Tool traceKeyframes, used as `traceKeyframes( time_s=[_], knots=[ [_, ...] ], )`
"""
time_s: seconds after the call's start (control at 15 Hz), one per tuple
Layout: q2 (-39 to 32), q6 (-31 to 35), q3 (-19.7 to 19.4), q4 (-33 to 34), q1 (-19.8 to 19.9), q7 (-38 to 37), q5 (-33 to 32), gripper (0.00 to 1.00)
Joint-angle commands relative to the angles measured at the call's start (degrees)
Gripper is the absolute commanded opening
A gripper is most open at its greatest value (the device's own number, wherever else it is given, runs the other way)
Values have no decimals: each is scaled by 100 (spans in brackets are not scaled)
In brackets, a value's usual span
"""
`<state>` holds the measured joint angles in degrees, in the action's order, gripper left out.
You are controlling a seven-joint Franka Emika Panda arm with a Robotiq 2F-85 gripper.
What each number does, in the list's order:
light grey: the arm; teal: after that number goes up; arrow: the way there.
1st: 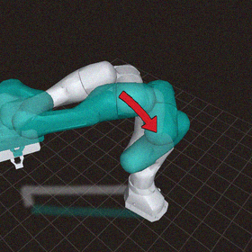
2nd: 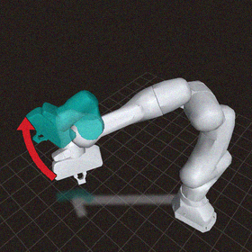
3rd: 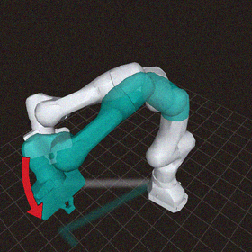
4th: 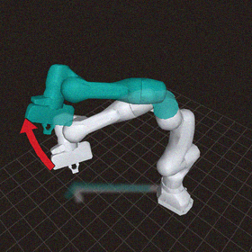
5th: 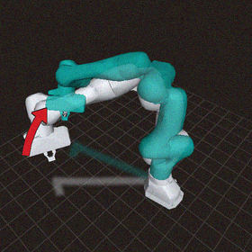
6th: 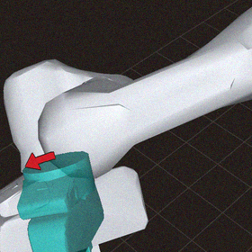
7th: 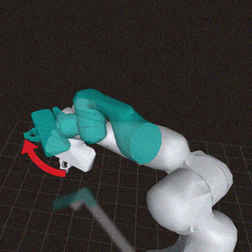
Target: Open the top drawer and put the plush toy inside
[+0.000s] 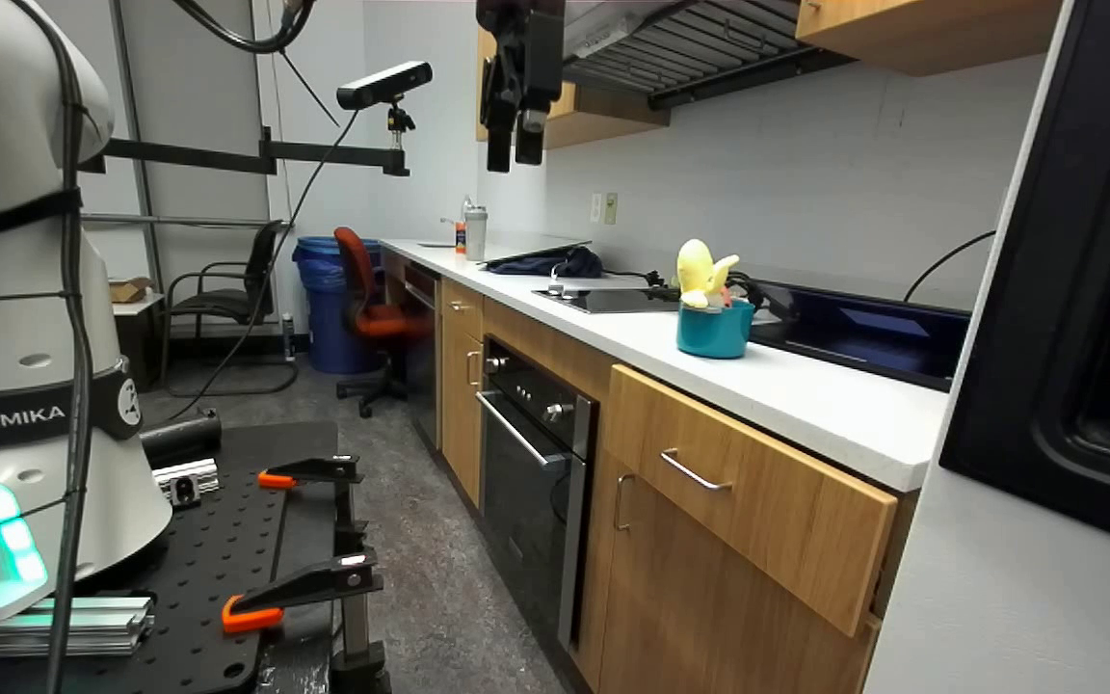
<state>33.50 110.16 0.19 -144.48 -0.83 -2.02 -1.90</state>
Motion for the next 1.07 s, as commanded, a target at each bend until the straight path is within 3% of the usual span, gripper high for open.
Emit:
traceKeyframes(
  time_s=[0.0, 1.0],
  knots=[
    [-2, -12, 27, 10, 30, 13, 17, 100],
    [1, -50, 77, 18, 71, -109, -53, 100]
  ],
)
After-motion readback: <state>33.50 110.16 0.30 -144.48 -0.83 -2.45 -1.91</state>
